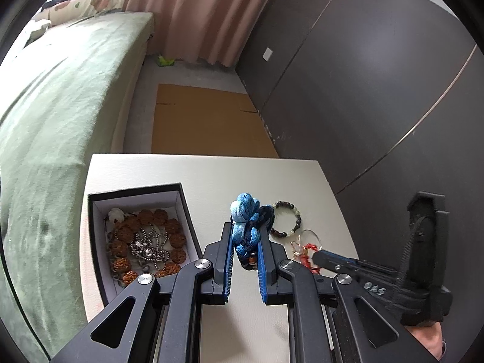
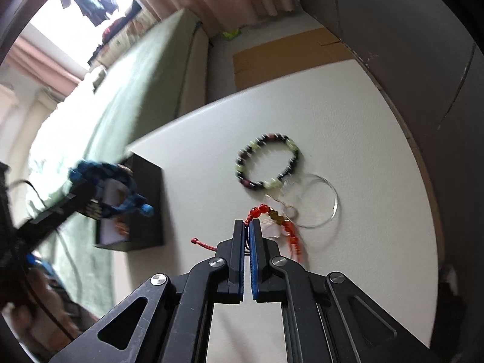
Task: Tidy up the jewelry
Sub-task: 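Drop the blue bracelet into the box with the left tool while the right grasps the red bead string, then lower the red bead string into the black box and open the right tool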
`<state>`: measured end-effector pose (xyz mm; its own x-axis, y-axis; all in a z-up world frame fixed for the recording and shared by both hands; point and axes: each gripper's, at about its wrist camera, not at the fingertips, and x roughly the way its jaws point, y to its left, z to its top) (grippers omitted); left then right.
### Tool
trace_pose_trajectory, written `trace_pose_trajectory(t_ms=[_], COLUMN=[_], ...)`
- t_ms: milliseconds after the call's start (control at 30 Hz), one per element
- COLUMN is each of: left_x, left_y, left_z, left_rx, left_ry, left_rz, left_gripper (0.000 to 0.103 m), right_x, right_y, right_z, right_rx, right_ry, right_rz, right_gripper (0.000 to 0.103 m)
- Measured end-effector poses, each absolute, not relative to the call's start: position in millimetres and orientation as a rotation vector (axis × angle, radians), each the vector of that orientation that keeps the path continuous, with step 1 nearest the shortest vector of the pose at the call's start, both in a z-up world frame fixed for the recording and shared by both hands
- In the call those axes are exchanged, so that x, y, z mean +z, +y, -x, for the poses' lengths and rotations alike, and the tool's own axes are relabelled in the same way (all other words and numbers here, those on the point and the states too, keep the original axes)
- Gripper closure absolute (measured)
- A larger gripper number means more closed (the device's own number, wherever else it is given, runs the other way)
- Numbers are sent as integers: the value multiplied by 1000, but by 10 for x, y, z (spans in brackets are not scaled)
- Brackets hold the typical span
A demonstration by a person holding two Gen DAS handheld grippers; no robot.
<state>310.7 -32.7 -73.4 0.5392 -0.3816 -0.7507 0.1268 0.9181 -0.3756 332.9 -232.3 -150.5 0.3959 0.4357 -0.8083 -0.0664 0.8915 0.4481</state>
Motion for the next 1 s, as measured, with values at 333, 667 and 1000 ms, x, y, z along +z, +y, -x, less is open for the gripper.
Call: trace_pose_trajectory(t_ms=[333, 667, 1000], left_x=[-594, -753, -697], left_y=[-10, 304, 673], left_z=[-3077, -3107, -3093], left_rx=[-258, -242, -213], left_ry=[904, 967, 922], left_rz=[340, 336, 421], left_gripper=[89, 86, 30], right_x=[-1100, -1083, -1040], right_y=[-2208, -1735, -1340], right_z=[-3270, -3383, -3370], right_rx=[457, 538, 645], right_ry=[958, 933, 902], right_rz=[-527, -541, -542], right_gripper=[98, 98, 98])
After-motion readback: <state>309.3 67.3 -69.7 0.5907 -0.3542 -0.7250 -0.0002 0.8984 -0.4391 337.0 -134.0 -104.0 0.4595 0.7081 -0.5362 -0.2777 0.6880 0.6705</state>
